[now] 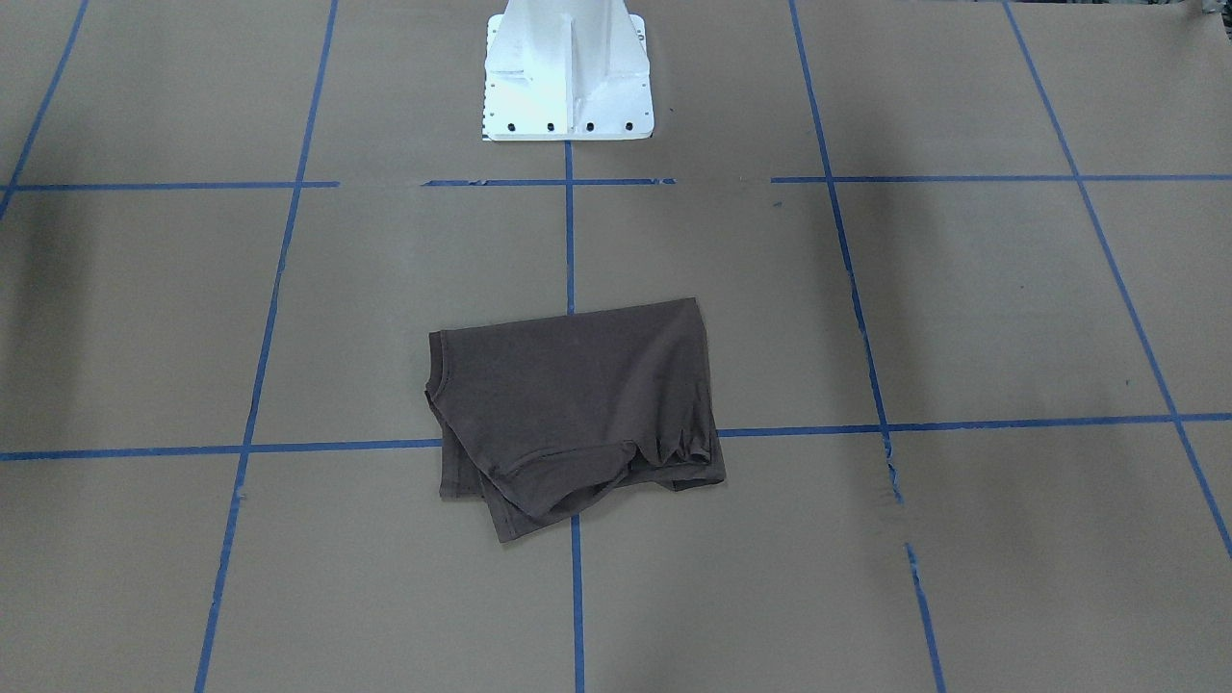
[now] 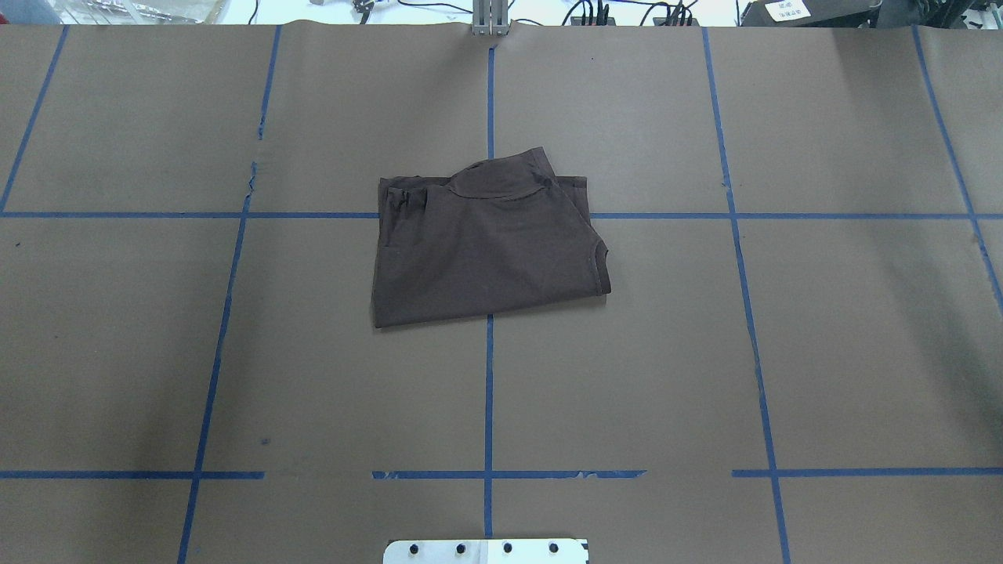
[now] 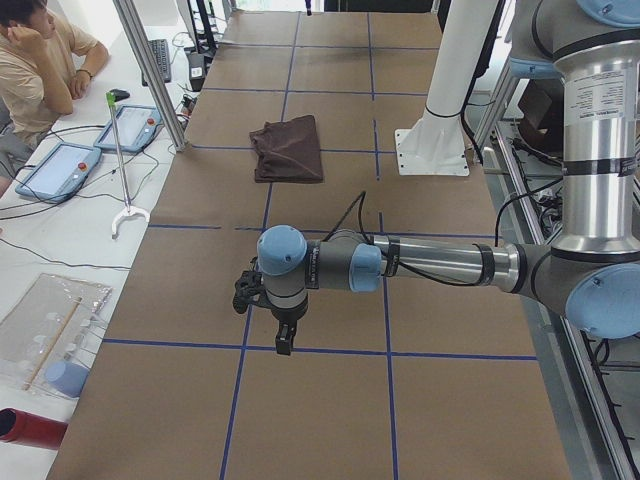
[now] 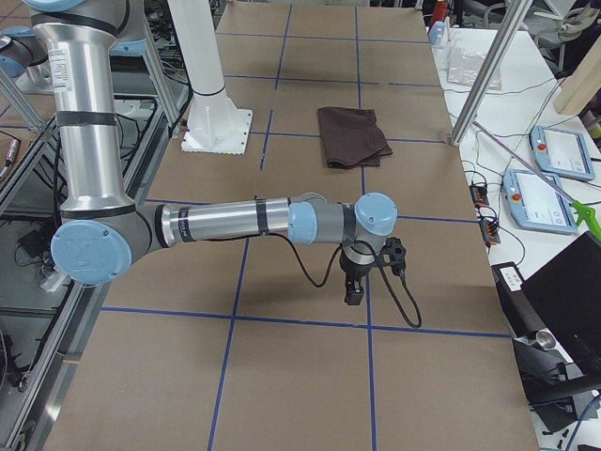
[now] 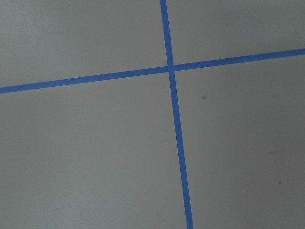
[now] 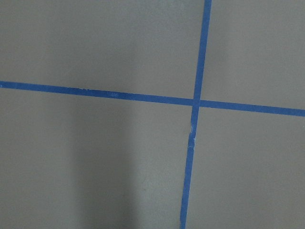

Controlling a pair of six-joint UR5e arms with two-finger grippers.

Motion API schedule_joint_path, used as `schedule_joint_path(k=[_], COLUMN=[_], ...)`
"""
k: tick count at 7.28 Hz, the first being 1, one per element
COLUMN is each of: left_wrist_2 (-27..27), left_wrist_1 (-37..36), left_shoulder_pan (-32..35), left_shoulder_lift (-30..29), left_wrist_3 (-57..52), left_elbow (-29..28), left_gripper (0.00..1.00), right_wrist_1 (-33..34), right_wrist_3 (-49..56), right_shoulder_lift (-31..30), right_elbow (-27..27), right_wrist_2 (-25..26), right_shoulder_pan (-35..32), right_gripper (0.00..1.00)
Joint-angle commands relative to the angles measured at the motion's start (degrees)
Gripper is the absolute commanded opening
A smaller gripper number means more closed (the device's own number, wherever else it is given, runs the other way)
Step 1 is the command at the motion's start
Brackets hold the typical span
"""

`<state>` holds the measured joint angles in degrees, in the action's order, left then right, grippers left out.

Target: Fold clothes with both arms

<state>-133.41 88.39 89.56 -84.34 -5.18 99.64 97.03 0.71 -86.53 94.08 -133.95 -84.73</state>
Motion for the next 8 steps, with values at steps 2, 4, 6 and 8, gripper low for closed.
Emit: schedule_joint_path(k=[2, 4, 6, 8], left_wrist_2=[0.0, 0.0, 0.0, -0.1], left_wrist_1=[-0.1, -0.1, -0.1, 0.6], left_shoulder_pan=[0.0, 0.0, 0.0, 0.0], left_shoulder_lift=[-0.1, -0.1, 0.1, -0.1], left_wrist_3=[0.0, 0.1, 0.0, 0.0], left_elbow=[0.4, 0.4, 0.5, 0.5], left_gripper=[1.00, 1.00, 1.00, 1.00], right_wrist_1=[0.0, 0.0, 0.0, -0.1], right_wrist_3=[-0.1, -0.1, -0.1, -0.1], right_shoulder_lift=[0.0, 0.0, 0.0, 0.3], right_elbow=[0.1, 0.0, 0.5, 0.5], right_wrist_2=[0.0, -0.1, -0.1, -0.1], right_shoulder_pan=[0.0, 0.0, 0.0, 0.0], right_gripper=[1.00, 1.00, 1.00, 1.00])
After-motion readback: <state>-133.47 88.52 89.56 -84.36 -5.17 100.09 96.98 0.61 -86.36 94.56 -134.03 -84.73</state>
